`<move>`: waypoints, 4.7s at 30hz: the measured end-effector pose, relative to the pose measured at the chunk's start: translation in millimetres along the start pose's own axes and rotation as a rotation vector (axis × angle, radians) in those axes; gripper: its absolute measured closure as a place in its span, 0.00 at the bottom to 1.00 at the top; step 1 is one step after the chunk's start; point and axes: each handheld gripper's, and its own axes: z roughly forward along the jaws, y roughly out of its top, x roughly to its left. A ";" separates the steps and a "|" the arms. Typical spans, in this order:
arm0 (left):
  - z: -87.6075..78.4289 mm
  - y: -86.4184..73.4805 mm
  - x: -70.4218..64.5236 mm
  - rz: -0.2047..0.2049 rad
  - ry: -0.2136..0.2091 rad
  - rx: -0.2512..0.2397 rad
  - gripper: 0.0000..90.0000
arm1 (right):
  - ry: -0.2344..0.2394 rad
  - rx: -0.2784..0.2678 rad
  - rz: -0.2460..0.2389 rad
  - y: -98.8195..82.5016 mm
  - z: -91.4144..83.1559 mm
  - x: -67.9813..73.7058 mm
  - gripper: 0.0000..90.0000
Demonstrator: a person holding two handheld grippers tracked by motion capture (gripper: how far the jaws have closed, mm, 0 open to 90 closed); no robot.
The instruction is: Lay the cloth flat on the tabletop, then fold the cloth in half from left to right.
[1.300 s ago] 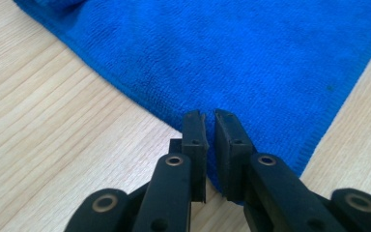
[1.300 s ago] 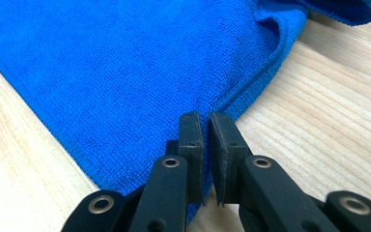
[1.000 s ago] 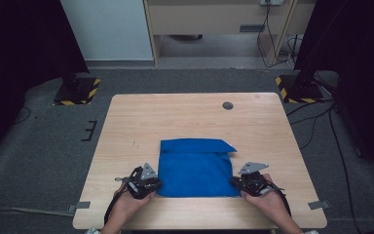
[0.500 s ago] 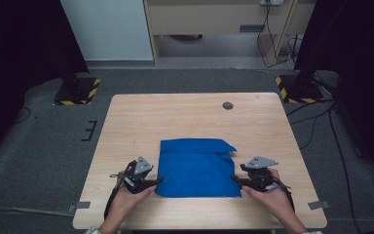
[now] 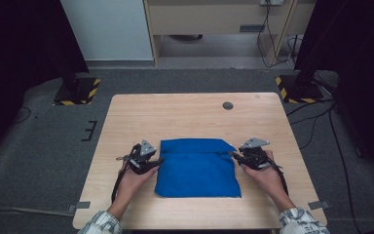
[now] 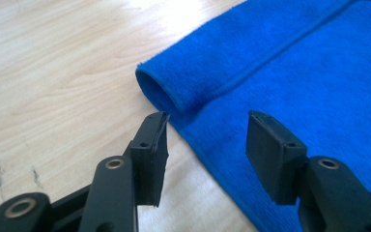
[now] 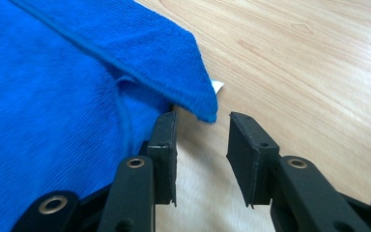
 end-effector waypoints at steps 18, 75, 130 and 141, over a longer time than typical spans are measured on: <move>9.3 5.0 4.7 0.019 -0.028 -0.008 0.60 | 0.008 0.027 -0.017 41.7 17.6 -6.6 0.98; 79.6 70.0 57.9 -0.099 0.179 -0.122 0.50 | -0.076 0.008 0.169 58.6 55.5 -40.9 0.45; 18.8 46.0 64.6 -0.143 0.024 -0.100 0.14 | 0.404 -0.013 -0.186 72.6 31.9 183.3 0.26; 22.0 39.3 64.2 -0.126 0.048 -0.069 0.14 | 0.451 -0.008 -0.232 65.6 29.3 228.0 0.42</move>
